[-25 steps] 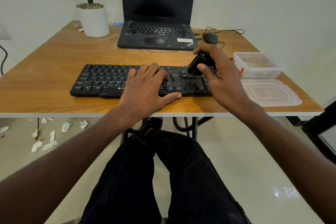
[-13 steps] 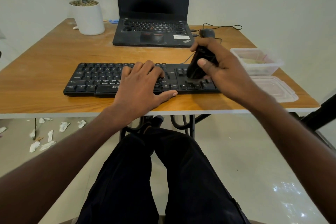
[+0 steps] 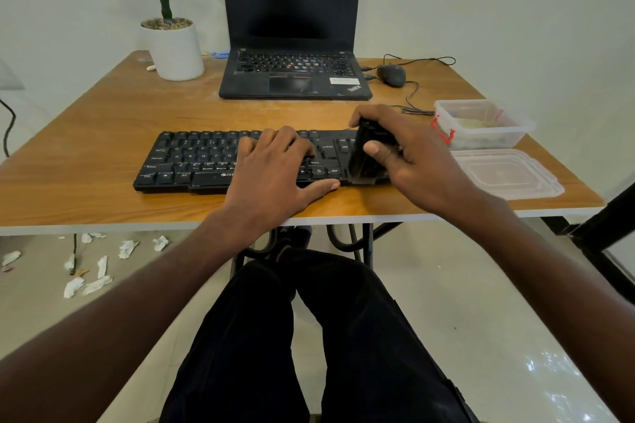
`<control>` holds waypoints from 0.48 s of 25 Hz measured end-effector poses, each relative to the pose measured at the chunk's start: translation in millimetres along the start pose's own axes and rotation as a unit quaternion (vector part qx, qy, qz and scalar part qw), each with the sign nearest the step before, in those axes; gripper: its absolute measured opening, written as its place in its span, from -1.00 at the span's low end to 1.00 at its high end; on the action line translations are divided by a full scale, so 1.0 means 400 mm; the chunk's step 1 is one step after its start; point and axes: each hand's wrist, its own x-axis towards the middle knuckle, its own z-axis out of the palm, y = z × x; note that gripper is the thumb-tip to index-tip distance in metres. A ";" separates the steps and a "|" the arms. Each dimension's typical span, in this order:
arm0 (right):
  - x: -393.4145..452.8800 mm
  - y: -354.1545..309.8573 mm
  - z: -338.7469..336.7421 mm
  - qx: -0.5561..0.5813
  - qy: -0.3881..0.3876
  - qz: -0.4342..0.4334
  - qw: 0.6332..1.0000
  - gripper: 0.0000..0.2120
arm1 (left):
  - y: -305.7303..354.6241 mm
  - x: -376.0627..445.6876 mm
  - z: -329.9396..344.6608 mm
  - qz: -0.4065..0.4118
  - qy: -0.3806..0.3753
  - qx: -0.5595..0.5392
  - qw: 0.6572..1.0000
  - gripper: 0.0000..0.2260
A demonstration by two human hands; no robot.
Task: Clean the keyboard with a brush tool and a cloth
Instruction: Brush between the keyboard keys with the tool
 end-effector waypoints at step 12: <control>0.045 -0.074 0.108 0.323 0.133 0.162 0.923 -0.68 | -0.130 -0.017 -0.082 -0.038 0.095 -0.062 0.993 -0.66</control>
